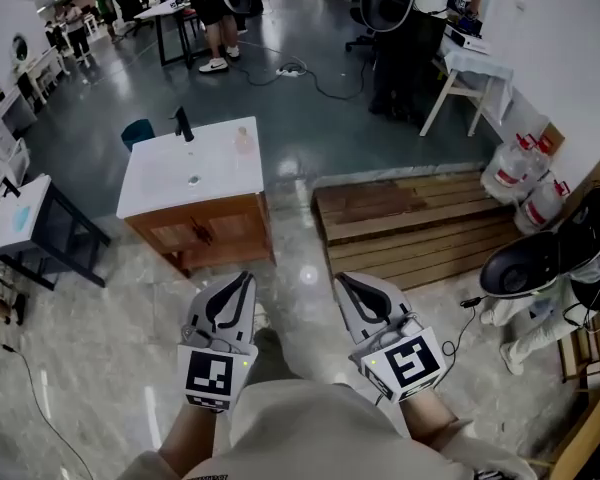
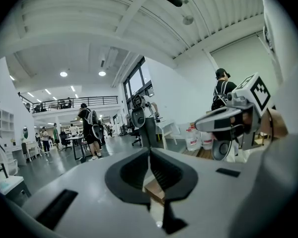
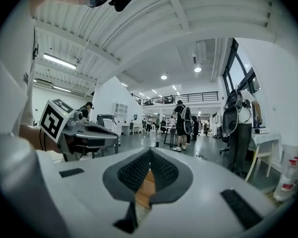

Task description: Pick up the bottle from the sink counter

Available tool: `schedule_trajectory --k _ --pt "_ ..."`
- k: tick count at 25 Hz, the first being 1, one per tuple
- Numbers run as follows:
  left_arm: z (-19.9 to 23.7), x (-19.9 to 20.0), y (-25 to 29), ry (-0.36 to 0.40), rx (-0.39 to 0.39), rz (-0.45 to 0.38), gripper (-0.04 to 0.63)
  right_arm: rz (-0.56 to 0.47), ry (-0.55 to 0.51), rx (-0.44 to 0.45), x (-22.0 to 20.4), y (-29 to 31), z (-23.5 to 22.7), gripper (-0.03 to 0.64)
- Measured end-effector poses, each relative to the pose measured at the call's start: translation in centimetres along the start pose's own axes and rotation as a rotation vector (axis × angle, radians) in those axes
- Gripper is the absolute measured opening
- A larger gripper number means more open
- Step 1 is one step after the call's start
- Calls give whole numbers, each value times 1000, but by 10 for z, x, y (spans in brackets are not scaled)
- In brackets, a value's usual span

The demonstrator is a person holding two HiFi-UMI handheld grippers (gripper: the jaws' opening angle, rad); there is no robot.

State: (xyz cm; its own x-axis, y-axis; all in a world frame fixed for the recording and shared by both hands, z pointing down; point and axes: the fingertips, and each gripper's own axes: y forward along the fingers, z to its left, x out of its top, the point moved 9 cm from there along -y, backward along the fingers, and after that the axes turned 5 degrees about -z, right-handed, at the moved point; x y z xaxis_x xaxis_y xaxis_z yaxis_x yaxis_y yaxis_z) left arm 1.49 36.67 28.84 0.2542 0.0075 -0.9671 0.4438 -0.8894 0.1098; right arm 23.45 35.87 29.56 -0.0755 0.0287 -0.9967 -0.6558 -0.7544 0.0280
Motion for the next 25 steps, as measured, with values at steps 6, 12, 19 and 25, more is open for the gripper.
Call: schedule_trajectory --k 6,12,19,25 --pt "67 -25 42 -33 27 33 15 38 8 37 -10 84 -14 -3" --pt "139 -35 89 -50 44 45 15 70 16 74 -5 177 -29 -3" --pt "226 -39 158 -58 15 68 15 122 18 65 6 280 -57 -3" --pt "302 -46 224 -60 -30 63 15 151 22 13 13 369 -85 -3"
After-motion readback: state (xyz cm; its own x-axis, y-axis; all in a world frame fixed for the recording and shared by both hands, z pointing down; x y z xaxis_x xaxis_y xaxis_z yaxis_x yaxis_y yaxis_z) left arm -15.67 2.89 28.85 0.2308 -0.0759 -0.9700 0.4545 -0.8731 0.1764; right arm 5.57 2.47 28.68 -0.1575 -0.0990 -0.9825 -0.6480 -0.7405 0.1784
